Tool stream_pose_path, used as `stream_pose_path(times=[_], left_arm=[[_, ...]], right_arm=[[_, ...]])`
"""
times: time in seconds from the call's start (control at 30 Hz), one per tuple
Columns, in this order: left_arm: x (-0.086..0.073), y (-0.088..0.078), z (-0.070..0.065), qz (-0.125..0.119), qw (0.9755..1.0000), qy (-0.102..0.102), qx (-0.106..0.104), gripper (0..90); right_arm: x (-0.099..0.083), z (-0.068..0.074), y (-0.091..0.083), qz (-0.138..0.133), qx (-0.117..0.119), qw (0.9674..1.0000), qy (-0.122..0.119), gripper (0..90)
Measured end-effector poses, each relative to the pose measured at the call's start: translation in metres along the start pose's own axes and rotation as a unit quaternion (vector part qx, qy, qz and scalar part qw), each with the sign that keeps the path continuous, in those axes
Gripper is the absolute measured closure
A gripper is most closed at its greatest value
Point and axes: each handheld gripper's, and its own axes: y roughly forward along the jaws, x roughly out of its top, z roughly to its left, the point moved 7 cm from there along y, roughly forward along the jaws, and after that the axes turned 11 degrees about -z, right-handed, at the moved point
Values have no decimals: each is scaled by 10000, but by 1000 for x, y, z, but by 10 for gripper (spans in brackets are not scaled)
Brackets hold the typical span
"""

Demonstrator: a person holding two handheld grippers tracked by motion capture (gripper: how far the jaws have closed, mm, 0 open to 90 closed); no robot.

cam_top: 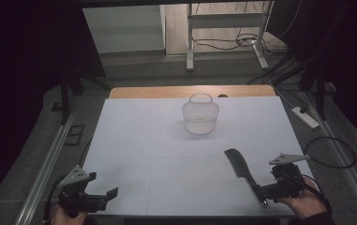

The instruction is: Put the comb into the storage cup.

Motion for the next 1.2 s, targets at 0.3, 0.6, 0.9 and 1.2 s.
stream_pose_path(times=[0.3,0.6,0.9,1.2], left_arm=[[0,0,0,9,10000,-21,-9,1],[0,0,1,2,10000,-50,-30,2],[0,0,1,-5,10000,-56,-41,2],[0,0,1,2,10000,-57,-47,2]], right_arm=[[2,3,13,184,41,9998,-71,0],[5,11,27,332,186,9991,-164,0],[6,15,32,377,418,9980,-286,372],[2,16,37,708,868,9921,-569,870]])
